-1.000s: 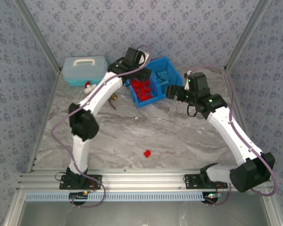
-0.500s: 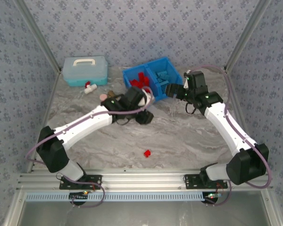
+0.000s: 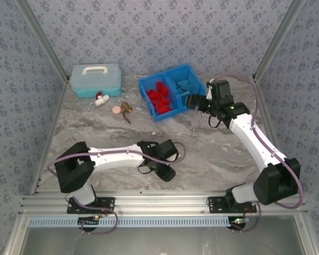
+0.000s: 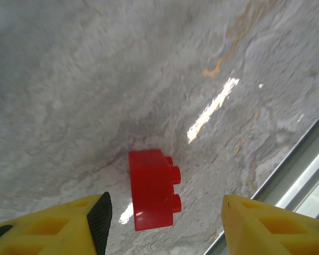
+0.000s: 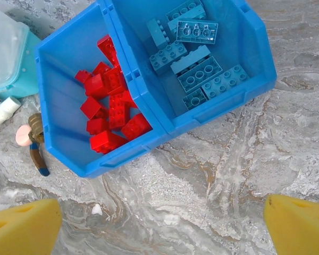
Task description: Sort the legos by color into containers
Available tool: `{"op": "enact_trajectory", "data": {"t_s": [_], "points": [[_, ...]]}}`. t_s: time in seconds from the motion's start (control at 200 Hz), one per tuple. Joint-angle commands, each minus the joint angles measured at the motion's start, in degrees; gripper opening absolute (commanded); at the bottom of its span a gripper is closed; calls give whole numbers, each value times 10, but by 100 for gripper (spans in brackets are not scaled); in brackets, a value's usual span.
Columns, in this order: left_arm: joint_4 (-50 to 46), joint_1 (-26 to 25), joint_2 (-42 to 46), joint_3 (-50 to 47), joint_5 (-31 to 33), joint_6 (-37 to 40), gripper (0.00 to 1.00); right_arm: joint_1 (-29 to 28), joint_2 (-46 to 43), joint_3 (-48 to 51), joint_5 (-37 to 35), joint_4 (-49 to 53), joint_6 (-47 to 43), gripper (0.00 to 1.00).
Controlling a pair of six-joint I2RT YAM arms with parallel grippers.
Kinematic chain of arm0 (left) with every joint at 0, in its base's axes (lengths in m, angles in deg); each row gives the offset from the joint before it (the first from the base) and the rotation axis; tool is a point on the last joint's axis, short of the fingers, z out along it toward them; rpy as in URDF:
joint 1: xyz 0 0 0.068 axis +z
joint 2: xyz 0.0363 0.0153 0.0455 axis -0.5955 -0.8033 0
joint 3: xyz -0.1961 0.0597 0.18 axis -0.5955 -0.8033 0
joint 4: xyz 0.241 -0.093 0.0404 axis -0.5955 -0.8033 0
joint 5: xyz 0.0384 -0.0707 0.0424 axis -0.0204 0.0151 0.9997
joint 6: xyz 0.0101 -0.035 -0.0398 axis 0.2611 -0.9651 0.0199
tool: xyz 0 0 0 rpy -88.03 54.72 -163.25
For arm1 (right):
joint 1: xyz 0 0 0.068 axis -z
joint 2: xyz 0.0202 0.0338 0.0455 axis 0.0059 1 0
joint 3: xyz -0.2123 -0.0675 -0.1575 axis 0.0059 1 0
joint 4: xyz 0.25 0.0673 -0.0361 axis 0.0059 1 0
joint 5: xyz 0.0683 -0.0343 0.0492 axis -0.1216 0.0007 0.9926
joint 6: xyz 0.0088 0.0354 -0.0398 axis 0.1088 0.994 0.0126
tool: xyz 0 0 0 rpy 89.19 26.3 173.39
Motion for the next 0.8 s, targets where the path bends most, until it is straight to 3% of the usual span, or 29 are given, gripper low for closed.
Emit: {"op": "enact_trajectory", "data": {"t_s": [0.0,0.14,0.395,0.58,0.794], "points": [[11,-10,-28,7,12,-5,59,5,-3,7,5,2,7,100],[24,-16,-56,16,25,-6,53,5,-5,6,17,0,12,100],[34,-16,-49,14,35,-16,26,7,-9,9,15,3,12,100],[33,-7,-6,33,41,-20,21,6,-10,11,18,1,16,100],[-24,78,7,149,90,50,21,7,-17,11,22,0,16,100]]}}
